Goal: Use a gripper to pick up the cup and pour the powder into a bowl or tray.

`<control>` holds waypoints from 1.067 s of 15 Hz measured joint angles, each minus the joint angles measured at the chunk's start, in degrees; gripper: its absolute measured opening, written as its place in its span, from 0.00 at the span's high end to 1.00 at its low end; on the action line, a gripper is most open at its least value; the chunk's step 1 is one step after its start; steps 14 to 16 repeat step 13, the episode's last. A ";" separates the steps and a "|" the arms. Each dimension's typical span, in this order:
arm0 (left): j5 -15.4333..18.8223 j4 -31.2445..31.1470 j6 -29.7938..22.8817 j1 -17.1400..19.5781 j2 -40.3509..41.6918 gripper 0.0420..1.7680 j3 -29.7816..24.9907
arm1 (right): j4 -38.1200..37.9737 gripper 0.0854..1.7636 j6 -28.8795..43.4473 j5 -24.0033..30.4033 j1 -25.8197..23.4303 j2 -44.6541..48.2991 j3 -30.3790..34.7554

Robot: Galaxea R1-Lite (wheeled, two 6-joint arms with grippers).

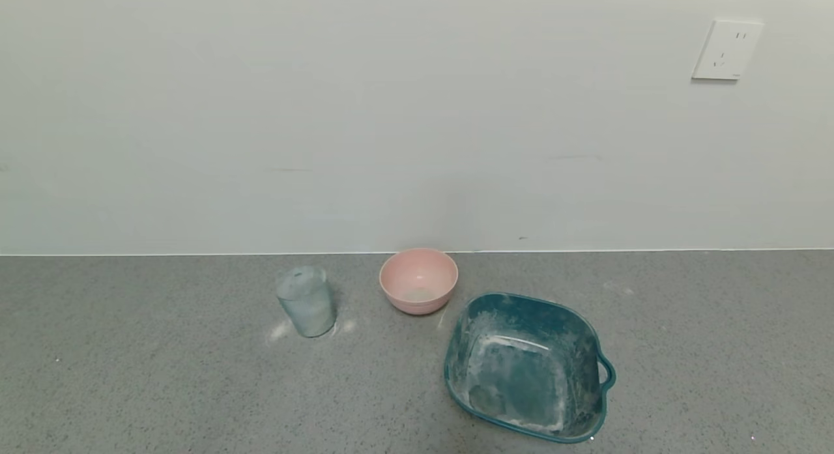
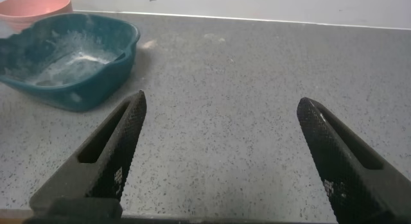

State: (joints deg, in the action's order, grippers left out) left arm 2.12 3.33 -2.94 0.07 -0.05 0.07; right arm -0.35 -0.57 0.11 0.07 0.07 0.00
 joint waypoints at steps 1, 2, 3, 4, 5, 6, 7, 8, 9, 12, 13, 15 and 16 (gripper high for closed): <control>-0.37 -0.11 0.05 0.00 0.02 0.03 -0.02 | 0.00 0.03 -0.02 -0.01 0.00 0.00 0.00; -1.35 -0.22 0.38 0.00 0.02 0.03 -0.07 | 0.00 0.03 0.00 -0.04 0.00 0.00 0.00; -2.07 -0.24 1.04 0.00 0.02 0.03 -0.07 | 0.00 0.03 0.00 -0.04 0.00 0.00 0.00; -2.39 -0.27 1.67 0.00 0.05 0.03 -0.07 | 0.02 0.03 -0.02 -0.04 0.00 0.00 0.00; -2.45 -0.52 2.10 0.00 0.05 0.03 -0.07 | 0.00 0.03 0.00 -0.04 0.00 0.00 0.00; -2.45 -1.99 2.32 0.00 0.05 0.03 -0.07 | 0.02 0.03 -0.02 -0.06 0.00 0.00 0.00; -2.41 -4.01 2.72 0.00 0.05 0.03 -0.07 | 0.02 0.03 -0.02 -0.04 0.00 0.00 0.00; -2.41 -4.12 2.69 0.00 0.05 0.03 -0.07 | 0.00 0.03 0.00 -0.06 0.00 0.00 0.00; -2.41 -4.14 2.56 0.00 0.05 0.03 -0.07 | 0.02 0.03 0.00 -0.06 0.00 0.00 0.00; -2.50 -4.10 2.19 -0.02 0.05 0.03 -0.07 | 0.02 0.03 -0.02 -0.06 0.00 0.00 0.00; -2.52 -4.10 2.01 -0.02 0.05 0.03 -0.07 | 0.02 0.03 -0.02 -0.06 0.00 0.00 0.00; -2.52 -4.10 2.01 -0.02 0.05 0.03 -0.07 | 0.02 0.03 -0.02 -0.06 0.00 0.00 0.00; -2.52 -4.10 2.01 -0.02 0.05 0.03 -0.07 | 0.02 0.03 -0.02 -0.06 0.00 0.00 0.00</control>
